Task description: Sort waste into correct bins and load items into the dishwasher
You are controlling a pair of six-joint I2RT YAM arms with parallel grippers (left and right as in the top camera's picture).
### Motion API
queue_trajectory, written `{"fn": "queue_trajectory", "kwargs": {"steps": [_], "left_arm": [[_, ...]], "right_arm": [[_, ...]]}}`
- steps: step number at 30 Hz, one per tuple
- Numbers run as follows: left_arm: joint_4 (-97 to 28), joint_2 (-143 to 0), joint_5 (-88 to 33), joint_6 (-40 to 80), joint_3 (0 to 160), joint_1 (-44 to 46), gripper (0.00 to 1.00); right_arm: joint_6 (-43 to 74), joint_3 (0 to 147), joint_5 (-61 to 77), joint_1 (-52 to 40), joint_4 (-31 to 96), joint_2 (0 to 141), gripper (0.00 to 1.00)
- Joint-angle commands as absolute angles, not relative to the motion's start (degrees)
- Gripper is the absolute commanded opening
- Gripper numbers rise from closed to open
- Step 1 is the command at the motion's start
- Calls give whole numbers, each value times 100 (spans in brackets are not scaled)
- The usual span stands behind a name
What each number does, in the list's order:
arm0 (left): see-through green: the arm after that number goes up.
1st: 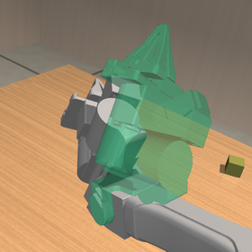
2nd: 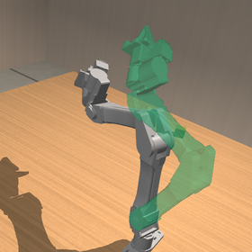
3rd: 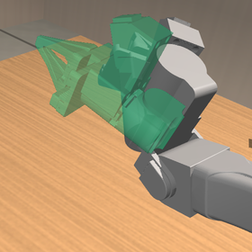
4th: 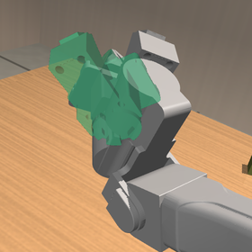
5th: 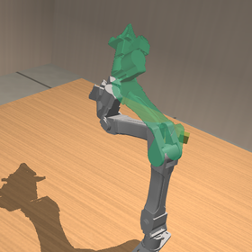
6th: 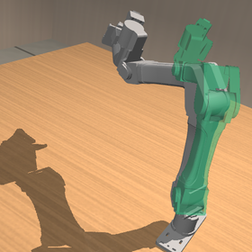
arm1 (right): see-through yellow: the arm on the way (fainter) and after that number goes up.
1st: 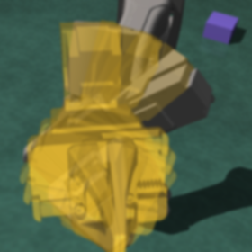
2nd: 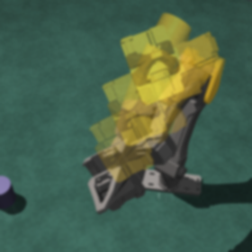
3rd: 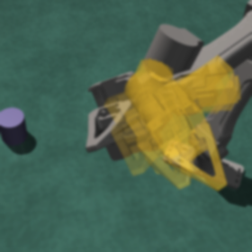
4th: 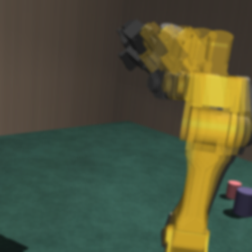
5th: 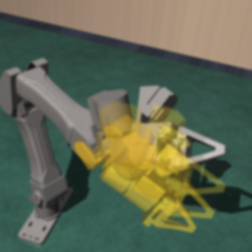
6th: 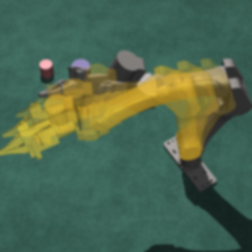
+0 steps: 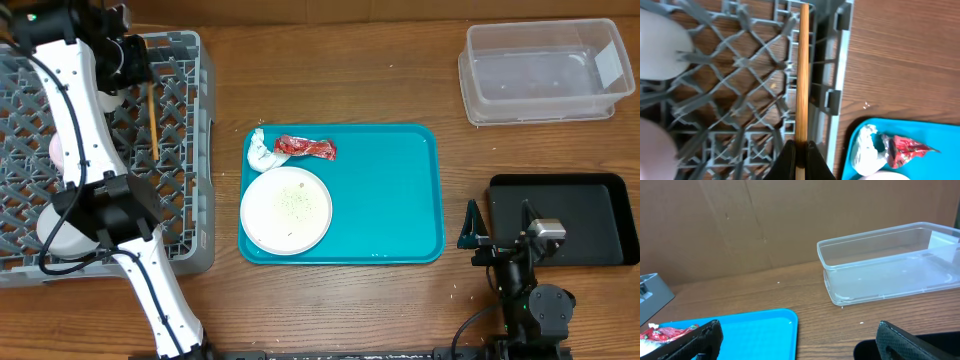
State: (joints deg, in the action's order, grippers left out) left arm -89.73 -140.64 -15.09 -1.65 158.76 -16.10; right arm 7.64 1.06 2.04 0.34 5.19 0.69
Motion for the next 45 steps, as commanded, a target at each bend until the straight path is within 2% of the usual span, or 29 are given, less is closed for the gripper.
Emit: {"fn": "queue_trajectory", "kwargs": {"steps": [1, 17, 19, 21, 24, 29, 33, 34, 39, 45], "left_arm": [[-8818, -13939, -1824, -436, 15775, -1522, 4], [-8414, -13939, -1559, -600, 14733, -1219, 7], [-8414, -13939, -1441, -548, 14726, -1221, 12], [-8399, -13937, -1422, -504, 14728, -1236, 22], [-8414, -13937, -1420, -419, 14728, -1245, 23], [-8495, -13891, -1542, -250, 14761, -1245, 36], [-8691, -13828, -2246, -226, 14997, -1245, 51], [-8818, -13769, -2869, 106, 15102, -1243, 53], [-8868, -13563, -5247, 489, 15130, -1070, 54], [-8993, -13454, -5629, 165, 15130, -266, 56]], "right_arm": [[742, 45, 137, 38, 482, 16, 100], [742, 45, 134, 38, 482, 16, 100], [742, 45, 137, 38, 480, 16, 100], [742, 45, 134, 38, 482, 16, 100], [742, 45, 137, 38, 480, 16, 100], [742, 45, 134, 38, 482, 16, 100], [742, 45, 137, 38, 482, 16, 100], [742, 45, 137, 38, 482, 16, 100], [742, 45, 137, 38, 482, 16, 100], [742, 45, 137, 38, 482, 16, 100]]}}
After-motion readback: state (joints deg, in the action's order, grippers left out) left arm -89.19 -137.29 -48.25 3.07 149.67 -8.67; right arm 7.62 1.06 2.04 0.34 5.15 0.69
